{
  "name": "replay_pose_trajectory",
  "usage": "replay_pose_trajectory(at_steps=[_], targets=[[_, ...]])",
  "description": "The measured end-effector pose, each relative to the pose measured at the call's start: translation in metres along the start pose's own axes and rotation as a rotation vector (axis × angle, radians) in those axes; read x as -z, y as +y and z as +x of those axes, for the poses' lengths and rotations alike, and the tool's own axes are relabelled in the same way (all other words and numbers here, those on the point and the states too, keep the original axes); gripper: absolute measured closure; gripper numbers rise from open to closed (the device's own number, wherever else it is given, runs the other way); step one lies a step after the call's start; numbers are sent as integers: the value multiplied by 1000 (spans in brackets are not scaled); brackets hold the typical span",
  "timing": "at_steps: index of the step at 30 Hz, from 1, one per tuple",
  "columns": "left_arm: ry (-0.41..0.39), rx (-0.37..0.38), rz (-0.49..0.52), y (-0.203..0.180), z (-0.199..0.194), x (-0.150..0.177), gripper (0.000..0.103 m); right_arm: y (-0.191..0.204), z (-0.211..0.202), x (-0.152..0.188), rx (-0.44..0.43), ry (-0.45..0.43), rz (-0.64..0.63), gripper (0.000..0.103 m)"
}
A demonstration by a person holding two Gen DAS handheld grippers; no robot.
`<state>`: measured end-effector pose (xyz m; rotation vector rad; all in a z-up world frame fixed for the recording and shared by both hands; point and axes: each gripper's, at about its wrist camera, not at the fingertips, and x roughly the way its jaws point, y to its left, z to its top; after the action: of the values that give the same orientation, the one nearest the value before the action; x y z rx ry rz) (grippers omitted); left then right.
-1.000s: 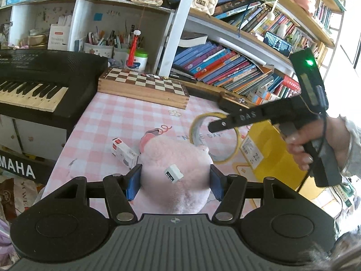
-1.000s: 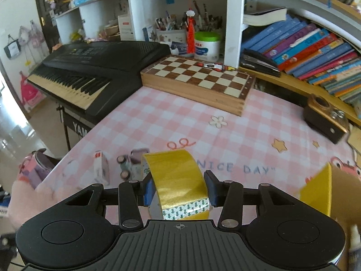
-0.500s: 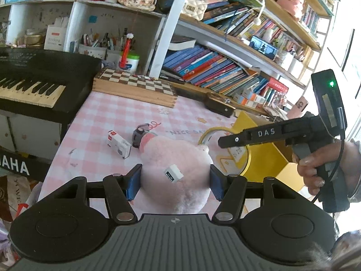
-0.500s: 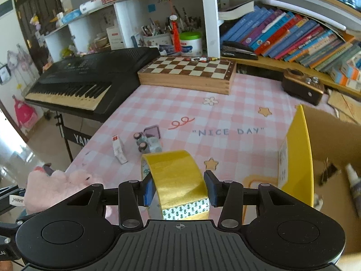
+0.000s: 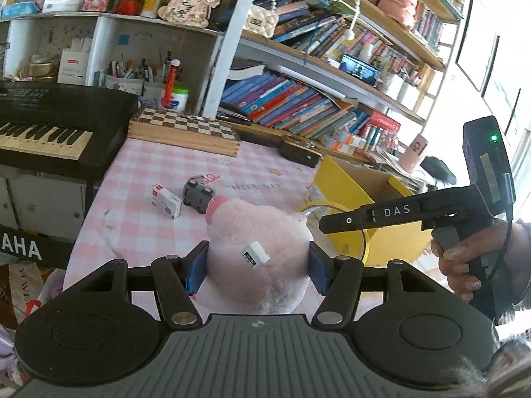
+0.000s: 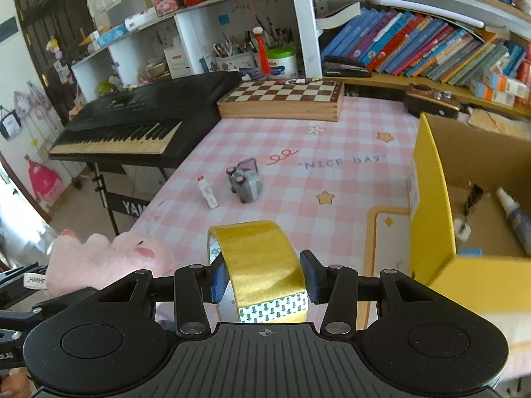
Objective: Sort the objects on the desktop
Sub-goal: 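Lift the pink plush and yellow tape roll off the table in both tools, then carry the pink plush and yellow tape roll in both tools over the yellow box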
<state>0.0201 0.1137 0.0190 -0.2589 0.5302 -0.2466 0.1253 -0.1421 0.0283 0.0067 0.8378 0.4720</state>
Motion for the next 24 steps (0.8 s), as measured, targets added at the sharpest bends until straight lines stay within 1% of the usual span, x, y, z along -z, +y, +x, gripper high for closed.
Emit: replay_pose_trajectory(at_steps=[7, 14, 24], targets=[[12, 39, 32, -8, -15, 9, 45, 1, -26, 32, 18, -2, 59, 58], [32, 86, 63, -15, -23, 17, 45, -5, -46, 67, 52, 5, 154, 58], [86, 203, 129, -40, -10, 24, 45, -20, -71, 104, 130, 9, 279, 58]])
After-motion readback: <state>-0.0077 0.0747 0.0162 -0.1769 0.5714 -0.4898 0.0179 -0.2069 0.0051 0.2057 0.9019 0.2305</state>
